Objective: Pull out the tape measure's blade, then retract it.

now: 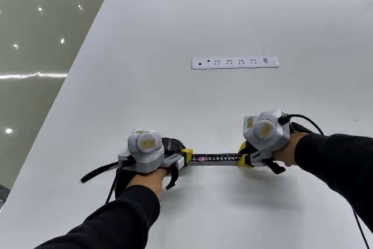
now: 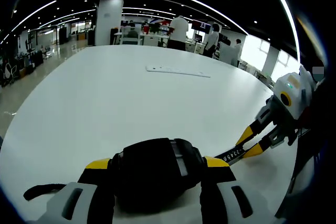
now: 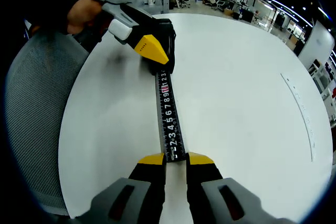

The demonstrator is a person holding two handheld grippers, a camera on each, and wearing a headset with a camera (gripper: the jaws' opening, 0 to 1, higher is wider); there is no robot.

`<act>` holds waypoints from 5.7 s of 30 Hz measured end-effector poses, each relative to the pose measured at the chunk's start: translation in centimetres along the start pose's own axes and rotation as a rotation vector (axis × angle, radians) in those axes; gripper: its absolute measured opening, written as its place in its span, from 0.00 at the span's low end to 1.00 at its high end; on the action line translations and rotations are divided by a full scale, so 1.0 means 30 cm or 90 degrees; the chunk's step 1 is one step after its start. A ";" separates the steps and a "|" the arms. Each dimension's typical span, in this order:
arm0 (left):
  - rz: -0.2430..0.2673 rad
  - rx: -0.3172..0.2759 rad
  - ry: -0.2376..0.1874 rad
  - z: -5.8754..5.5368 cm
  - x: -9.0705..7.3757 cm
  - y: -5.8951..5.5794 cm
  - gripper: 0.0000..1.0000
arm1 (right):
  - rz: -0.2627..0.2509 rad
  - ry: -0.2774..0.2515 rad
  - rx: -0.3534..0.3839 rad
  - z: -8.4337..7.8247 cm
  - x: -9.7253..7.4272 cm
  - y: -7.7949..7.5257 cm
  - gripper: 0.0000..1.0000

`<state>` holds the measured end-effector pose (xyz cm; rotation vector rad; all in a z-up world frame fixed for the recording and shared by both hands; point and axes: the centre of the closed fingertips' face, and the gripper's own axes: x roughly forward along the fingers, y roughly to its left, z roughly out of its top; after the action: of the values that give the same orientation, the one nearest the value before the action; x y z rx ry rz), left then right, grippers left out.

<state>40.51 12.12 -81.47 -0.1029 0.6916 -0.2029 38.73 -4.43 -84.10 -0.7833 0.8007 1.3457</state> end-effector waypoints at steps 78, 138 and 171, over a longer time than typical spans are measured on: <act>-0.022 -0.015 0.001 0.000 -0.002 0.003 0.63 | 0.008 -0.050 0.006 0.125 0.064 0.023 0.10; -0.051 -0.039 0.002 -0.001 -0.006 0.006 0.63 | 0.016 -0.091 0.018 0.266 0.160 0.036 0.09; -0.059 -0.047 0.006 -0.001 -0.001 0.004 0.63 | 0.023 -0.118 0.000 0.355 0.214 0.062 0.09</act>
<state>40.48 12.25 -81.48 -0.2055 0.7045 -0.2658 37.70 8.10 -84.14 -0.6352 0.6708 1.4281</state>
